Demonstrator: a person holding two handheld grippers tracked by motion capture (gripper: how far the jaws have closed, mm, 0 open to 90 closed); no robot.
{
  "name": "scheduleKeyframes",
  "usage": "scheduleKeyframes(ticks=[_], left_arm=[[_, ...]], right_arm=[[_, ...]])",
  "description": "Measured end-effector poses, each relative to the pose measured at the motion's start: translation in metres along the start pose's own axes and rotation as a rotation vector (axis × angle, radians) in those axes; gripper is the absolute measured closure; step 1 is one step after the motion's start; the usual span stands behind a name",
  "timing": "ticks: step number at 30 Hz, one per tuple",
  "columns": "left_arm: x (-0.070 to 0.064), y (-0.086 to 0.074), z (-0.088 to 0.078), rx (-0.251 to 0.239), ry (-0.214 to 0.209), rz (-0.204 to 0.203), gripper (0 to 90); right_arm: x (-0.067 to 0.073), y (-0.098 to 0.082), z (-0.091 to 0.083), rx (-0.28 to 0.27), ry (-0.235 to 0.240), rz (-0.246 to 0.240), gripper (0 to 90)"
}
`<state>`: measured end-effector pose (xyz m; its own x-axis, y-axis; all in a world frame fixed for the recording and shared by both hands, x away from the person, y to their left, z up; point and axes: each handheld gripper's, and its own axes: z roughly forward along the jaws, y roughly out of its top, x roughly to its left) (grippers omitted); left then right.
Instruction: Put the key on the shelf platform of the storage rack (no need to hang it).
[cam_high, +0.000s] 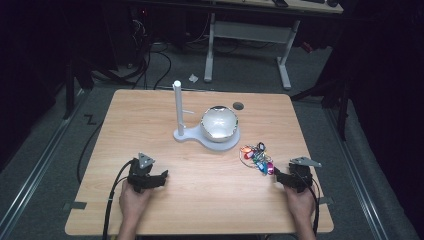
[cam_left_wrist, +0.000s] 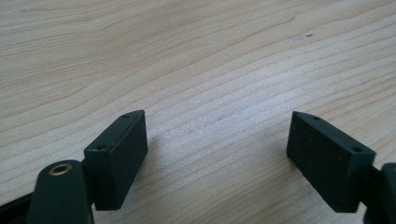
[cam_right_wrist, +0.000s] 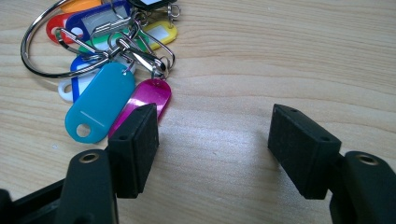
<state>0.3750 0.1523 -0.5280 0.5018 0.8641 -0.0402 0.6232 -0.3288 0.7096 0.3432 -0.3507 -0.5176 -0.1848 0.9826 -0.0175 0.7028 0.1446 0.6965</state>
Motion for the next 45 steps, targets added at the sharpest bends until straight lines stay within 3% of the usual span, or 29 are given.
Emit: scheduleKeyframes(ticks=[21,23,24,28,32,45], left_arm=[[0.0,0.0,0.0,0.0,0.005,-0.003,20.8],[0.0,0.0,0.0,0.0,0.004,-0.004,20.9],[0.0,0.0,0.0,0.0,0.004,-0.004,20.9],[0.0,0.0,0.0,0.0,0.003,-0.004,20.9],[0.0,0.0,0.0,0.0,0.003,-0.004,20.9],[0.0,0.0,0.0,0.0,0.002,-0.004,20.8]], right_arm=[[0.0,0.0,0.0,0.002,0.004,0.004,33.7],[0.001,0.001,-0.001,0.013,0.006,-0.001,37.0],[0.002,0.003,-0.003,0.033,0.007,-0.001,44.1],[0.003,0.004,-0.005,0.044,0.032,0.007,50.2],[0.005,0.007,-0.011,0.022,0.069,-0.005,57.5],[0.008,0.02,-0.019,-0.018,0.115,-0.012,62.7]])
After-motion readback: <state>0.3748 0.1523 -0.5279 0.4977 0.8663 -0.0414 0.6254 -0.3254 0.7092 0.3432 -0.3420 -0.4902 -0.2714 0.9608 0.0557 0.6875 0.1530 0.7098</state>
